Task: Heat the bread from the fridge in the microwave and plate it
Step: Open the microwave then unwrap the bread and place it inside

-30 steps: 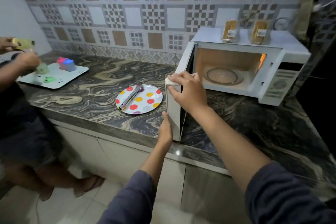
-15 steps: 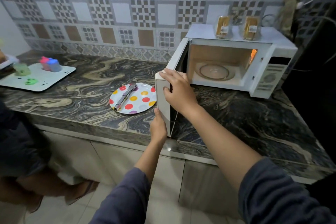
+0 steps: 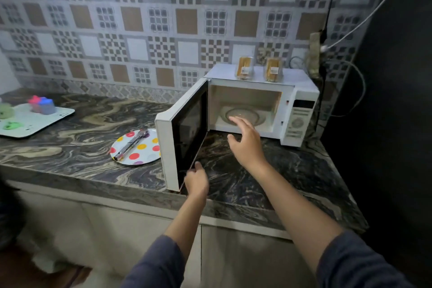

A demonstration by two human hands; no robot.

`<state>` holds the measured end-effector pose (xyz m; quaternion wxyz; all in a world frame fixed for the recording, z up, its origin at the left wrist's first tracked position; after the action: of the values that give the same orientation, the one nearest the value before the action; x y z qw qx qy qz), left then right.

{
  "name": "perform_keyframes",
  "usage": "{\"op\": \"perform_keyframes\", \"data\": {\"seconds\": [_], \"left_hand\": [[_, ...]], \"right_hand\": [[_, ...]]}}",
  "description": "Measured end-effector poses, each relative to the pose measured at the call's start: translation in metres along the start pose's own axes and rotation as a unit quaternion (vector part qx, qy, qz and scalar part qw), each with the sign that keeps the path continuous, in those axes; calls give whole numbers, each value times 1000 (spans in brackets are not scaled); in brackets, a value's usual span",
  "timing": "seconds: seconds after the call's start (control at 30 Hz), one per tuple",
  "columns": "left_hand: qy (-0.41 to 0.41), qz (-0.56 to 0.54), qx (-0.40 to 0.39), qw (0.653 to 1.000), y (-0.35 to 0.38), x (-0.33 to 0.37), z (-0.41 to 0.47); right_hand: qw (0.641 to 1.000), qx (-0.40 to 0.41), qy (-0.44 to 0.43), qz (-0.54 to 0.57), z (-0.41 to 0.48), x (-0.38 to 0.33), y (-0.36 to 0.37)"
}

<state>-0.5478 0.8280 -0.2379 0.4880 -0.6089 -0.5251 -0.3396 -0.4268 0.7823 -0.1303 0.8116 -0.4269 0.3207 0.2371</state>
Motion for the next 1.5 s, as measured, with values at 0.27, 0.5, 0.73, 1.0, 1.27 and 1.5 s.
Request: {"op": "perform_keyframes", "data": {"seconds": [0.27,0.5,0.73,1.0,1.27,1.5], "left_hand": [[121,-17,-55,991,71,115,-1],[225,-47,-100,968,114,214,64],[303,-11,-85,949,154,292,150],[259,224,-94,935,201,308,219],[264,218,-173,923,226,313,240],[282,184,-166,927,231,323,237]], "right_hand": [[996,76,28,-23,46,37,-80],[992,118,36,-31,137,71,-114],[986,130,105,-10,244,98,-123],[957,81,278,-36,301,159,-111],[952,94,284,-61,325,182,-96],[939,171,296,-27,340,185,-94]]}}
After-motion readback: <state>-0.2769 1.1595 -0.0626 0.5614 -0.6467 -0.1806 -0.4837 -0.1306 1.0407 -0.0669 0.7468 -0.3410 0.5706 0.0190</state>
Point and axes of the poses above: each hand's wrist, its own z-axis towards the middle knuckle, its own y-axis out of the palm, x = y × z, the point moved 3 cm from there along z, towards the middle knuckle, and after that the axes turned 3 degrees about z, right-handed, at the moved point
